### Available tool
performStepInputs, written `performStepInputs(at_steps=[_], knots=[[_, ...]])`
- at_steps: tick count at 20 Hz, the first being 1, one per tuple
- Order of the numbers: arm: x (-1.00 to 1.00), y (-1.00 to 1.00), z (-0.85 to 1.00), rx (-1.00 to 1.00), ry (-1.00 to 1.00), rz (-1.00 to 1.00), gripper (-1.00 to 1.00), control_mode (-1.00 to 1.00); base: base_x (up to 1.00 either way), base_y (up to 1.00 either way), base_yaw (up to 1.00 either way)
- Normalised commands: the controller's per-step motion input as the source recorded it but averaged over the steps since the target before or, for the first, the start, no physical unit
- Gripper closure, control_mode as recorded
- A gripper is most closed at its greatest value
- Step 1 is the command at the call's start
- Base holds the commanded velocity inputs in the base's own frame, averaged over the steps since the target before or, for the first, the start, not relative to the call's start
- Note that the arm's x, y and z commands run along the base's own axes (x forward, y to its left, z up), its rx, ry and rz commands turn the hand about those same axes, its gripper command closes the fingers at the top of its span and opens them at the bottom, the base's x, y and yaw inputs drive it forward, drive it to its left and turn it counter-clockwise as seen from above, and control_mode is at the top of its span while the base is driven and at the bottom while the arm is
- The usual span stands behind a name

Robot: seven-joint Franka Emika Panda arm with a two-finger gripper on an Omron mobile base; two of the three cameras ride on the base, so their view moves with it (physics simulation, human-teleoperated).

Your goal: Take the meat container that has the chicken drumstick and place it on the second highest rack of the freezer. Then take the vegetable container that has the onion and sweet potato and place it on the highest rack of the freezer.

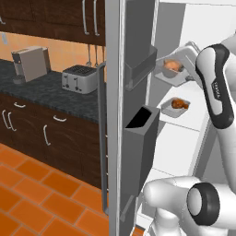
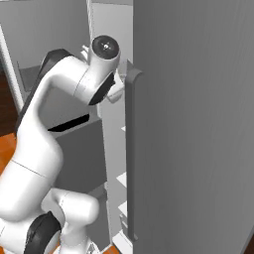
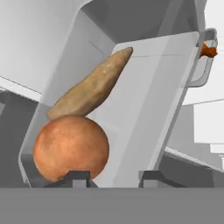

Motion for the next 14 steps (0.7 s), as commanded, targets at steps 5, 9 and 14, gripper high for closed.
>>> performStepInputs(at_steps=[5, 9, 14], knots=[[0.83, -0.07, 0.01, -0.02, 0.0, -0.14, 1.0, -1.0, 0.0, 0.0, 0.0], [0.7, -0.26, 0.02, 0.0, 0.0, -0.13, 1.0, -1.0, 0.0, 0.0, 0.0], [0.09, -0.26, 0.05, 0.0, -0.01, -0.13, 1.0, -1.0, 0.0, 0.0, 0.0]])
